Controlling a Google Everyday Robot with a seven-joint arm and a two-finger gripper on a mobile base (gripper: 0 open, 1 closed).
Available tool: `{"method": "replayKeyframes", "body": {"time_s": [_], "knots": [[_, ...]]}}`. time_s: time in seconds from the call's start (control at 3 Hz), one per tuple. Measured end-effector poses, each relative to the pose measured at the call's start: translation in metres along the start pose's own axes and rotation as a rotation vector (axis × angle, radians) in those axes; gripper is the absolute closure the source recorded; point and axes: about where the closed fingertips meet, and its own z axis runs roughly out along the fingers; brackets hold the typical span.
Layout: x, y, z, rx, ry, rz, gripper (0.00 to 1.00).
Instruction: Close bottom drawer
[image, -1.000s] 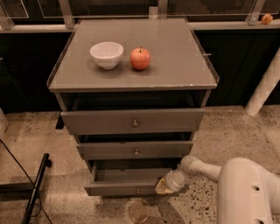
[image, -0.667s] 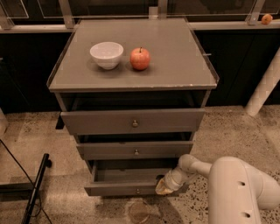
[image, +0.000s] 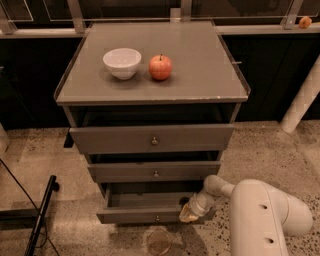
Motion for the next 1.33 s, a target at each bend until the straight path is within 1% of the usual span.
{"method": "replayKeyframes", "body": {"time_s": [0.33,0.67,1.0,1.33], "knots": [[-0.001,0.0,-0.001,0.0,0.0,0.0,0.34],[0.006,0.0,-0.01,0.054,0.005,0.034,0.11],[0.009,-0.002,-0.018,0.102,0.009,0.06,0.0],[0.01,-0.006,-0.022,0.129,0.011,0.072,0.0]]}}
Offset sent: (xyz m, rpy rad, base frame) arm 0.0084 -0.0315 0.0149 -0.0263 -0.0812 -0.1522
